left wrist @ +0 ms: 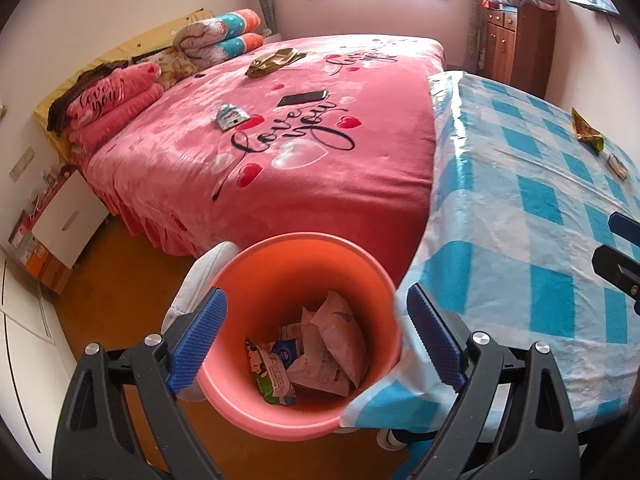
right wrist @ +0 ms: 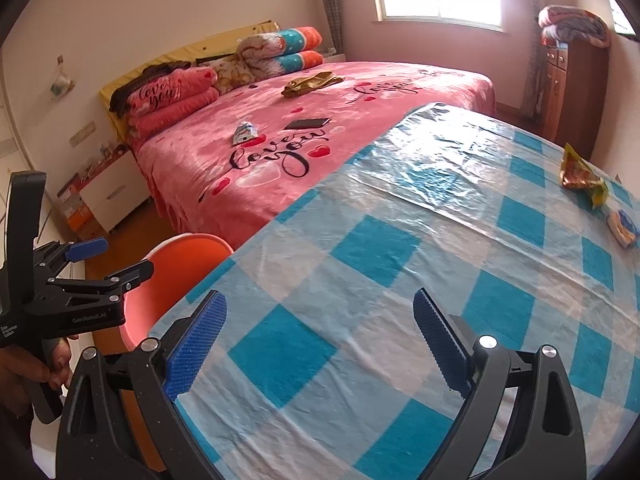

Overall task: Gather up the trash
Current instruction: 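Move both open tools back over the remaining table items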

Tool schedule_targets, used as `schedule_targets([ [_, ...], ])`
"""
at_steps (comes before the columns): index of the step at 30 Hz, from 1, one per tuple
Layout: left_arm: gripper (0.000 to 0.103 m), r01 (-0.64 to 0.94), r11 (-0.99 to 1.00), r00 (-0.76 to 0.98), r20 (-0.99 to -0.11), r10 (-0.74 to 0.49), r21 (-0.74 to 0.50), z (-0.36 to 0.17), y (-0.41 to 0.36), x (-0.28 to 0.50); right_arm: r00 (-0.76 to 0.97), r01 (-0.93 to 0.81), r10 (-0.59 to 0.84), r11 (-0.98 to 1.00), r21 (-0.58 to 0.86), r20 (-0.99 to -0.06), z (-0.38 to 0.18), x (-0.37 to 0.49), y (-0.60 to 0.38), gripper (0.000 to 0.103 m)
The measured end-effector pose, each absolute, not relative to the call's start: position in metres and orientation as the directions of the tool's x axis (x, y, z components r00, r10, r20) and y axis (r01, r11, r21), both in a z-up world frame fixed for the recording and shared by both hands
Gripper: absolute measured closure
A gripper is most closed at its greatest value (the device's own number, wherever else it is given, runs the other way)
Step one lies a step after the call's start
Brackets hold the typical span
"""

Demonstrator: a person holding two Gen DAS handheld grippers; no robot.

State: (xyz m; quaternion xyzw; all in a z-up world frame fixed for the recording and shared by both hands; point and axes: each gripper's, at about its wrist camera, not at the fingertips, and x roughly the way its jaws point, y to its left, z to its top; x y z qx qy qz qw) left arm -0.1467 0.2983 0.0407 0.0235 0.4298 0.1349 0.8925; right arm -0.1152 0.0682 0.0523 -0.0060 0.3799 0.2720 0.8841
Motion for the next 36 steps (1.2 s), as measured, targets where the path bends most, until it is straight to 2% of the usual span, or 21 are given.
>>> schedule_targets([
  [19,0.011,-0.118,0.969,0.616,-0.750,0.242,0.216,0.055,0.233,-0.134,0.604,-0.394,0.466,0.880,0.266,-0.647,0.045,-0.106,0.003,0.010],
  [36,0.011,0.002,0.966,0.607,-0.768,0.205,0.260,0.047,0.163,-0.111,0.659,-0.259,0.413,0.909,0.326,-0.628,0.040,-0.091,-0.071,0.010],
])
